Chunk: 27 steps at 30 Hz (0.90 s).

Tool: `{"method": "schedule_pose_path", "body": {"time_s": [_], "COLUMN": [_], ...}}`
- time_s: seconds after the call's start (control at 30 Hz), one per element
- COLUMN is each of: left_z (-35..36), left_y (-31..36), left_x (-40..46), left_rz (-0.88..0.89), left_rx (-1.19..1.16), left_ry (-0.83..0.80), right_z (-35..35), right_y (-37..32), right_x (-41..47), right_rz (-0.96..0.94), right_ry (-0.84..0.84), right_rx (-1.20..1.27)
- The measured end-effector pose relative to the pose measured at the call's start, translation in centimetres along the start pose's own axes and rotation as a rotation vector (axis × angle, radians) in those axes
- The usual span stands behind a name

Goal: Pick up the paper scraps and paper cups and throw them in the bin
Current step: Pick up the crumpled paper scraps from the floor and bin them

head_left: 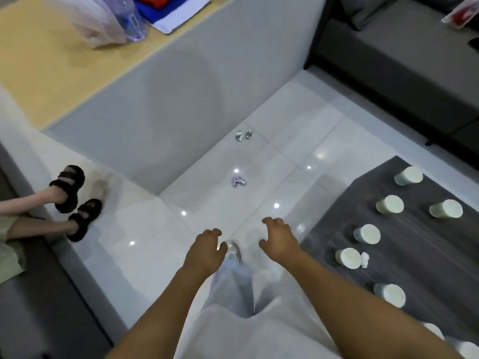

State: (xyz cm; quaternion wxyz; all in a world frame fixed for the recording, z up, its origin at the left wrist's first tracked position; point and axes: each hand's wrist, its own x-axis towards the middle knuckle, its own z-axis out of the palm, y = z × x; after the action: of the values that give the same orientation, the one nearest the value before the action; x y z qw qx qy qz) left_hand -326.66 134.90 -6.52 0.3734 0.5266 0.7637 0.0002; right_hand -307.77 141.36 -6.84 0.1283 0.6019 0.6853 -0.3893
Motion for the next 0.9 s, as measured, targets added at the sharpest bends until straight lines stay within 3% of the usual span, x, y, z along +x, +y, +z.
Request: {"method": "schedule_pose_path", "body": {"time_s": [0.2,0.43,0.67,0.9], "left_z": [-6.4,-8.5,-5.4,2.7], "left_y": [0.9,3.0,3.6,-0.8], "left_x": [10.5,22.1,34.5,47.4], "left_rz": [-0.008,-0.076,-0.173,-0.189], "left_rx": [0.014,-0.045,-0.08,-0.086], "left_ry": [-0.036,-0.055,-0.062,-0.094], "right_z": [-5.3,-9.9,-10.3,-2.7], "right_y": [-3.7,-3.6,-0.9,3.1], "right_x": [9.0,20.4,34.8,50.0], "right_rz": [0.04,0.021,-0.002,-0.009], "right_ry": [0.014,-0.022,-0.1,-0.117], "right_rx": [0.073,0.085,0.05,0.043]}}
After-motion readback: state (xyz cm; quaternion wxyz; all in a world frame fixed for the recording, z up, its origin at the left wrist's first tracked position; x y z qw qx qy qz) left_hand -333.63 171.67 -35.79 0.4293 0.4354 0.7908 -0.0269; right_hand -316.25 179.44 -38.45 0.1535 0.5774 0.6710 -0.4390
